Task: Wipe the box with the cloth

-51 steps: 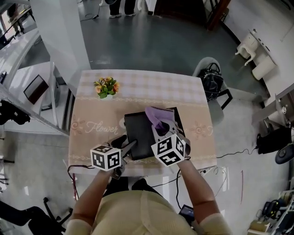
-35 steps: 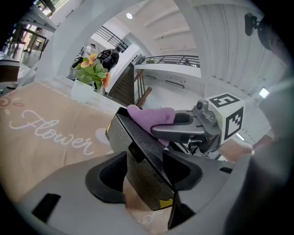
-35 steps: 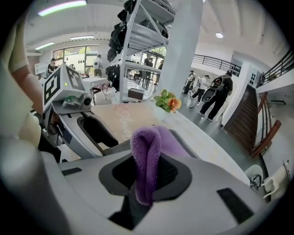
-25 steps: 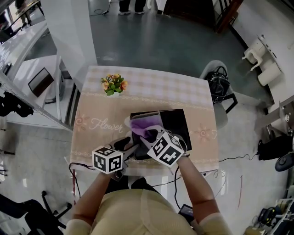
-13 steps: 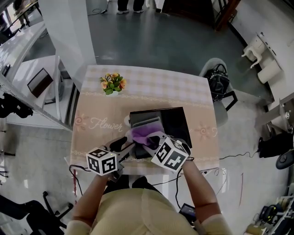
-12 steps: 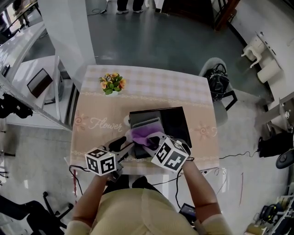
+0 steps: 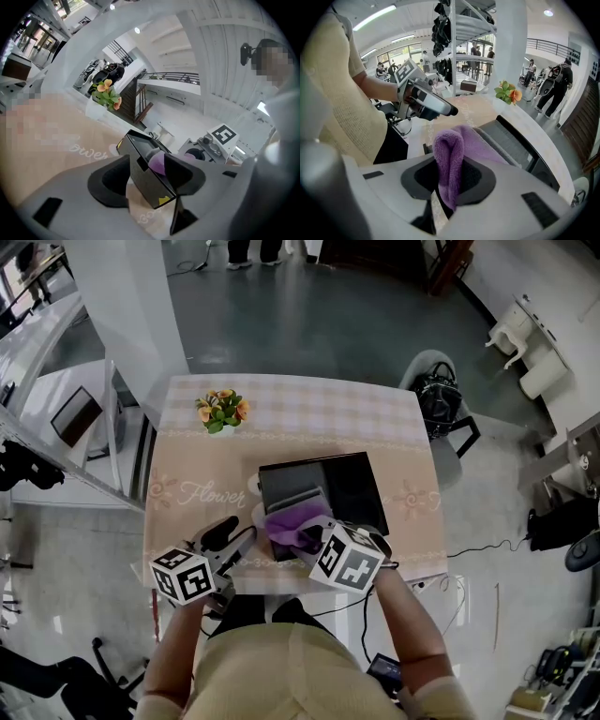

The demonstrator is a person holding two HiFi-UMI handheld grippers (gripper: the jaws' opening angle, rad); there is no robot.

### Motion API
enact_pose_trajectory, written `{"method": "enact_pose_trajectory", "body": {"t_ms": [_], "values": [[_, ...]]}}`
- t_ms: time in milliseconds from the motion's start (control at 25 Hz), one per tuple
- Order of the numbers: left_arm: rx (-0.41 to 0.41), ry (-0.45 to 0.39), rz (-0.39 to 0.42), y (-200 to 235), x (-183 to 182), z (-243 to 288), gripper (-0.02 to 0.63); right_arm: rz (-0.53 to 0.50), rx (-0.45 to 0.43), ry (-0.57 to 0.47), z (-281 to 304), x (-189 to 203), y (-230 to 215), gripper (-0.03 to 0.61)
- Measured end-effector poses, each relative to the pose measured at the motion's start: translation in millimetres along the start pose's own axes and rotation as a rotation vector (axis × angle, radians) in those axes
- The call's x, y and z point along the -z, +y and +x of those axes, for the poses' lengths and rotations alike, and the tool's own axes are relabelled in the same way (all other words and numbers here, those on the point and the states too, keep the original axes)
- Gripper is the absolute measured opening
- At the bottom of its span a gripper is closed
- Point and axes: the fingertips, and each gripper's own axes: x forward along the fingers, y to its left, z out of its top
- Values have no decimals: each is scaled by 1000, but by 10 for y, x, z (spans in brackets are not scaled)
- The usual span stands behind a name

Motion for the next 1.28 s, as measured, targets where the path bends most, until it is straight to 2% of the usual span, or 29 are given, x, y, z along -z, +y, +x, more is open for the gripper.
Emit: {"method": "enact_pose_trajectory", "body": {"t_ms": [80,440,680,760,920,1000,1200,1280], "values": [[-1,-15,-11,21,-14,-9,229,1,-13,22,-12,20,46,83],[10,31,15,-14,23,117,227,32,-74,82,-82,43,158,83],[-53,40,64,104,-17,213,222,62,-146,37,-221,-30,333,81],[-56,53,81,111,-24,264,222,69,-129,-17,-276,-71,375,81],[-65,81,134,75,-22,376,222,127,-31,-214,-565,-174,336,80],[-80,99,188,59,-24,425,229,187,44,-335,-812,-204,274,80],[-101,158,339,19,-36,536,242,319,342,-610,-1515,-86,24,81],[-113,167,365,23,-43,578,250,376,477,-655,-1753,103,-53,80]]}}
